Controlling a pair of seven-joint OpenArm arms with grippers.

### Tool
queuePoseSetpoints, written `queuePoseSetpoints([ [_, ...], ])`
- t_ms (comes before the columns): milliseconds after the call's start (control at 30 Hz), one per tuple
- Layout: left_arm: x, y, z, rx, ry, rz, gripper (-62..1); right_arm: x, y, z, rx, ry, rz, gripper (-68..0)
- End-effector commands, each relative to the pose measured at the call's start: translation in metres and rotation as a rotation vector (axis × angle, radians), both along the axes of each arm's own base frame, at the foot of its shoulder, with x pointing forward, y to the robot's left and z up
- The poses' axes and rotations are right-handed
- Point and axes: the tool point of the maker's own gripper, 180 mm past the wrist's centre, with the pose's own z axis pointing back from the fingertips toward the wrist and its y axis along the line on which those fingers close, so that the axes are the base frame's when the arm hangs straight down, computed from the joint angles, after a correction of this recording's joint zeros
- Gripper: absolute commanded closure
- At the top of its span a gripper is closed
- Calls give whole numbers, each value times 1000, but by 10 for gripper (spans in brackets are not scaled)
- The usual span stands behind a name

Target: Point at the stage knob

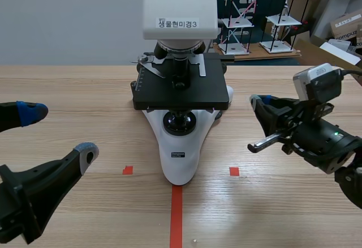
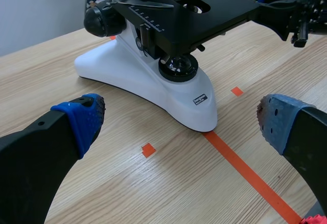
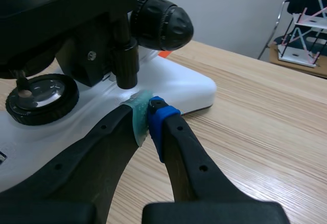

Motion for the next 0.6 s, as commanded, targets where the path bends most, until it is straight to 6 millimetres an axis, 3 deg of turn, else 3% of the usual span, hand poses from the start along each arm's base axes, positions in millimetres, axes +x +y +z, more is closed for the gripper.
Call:
queuePoseSetpoints([
  [0, 0, -4, 8, -26, -19, -6, -623, 6, 1, 15, 21, -47, 1, -10],
  [567, 0, -4, 8, -26, -19, -6, -623, 17, 15, 14, 32, -47, 18, -11],
])
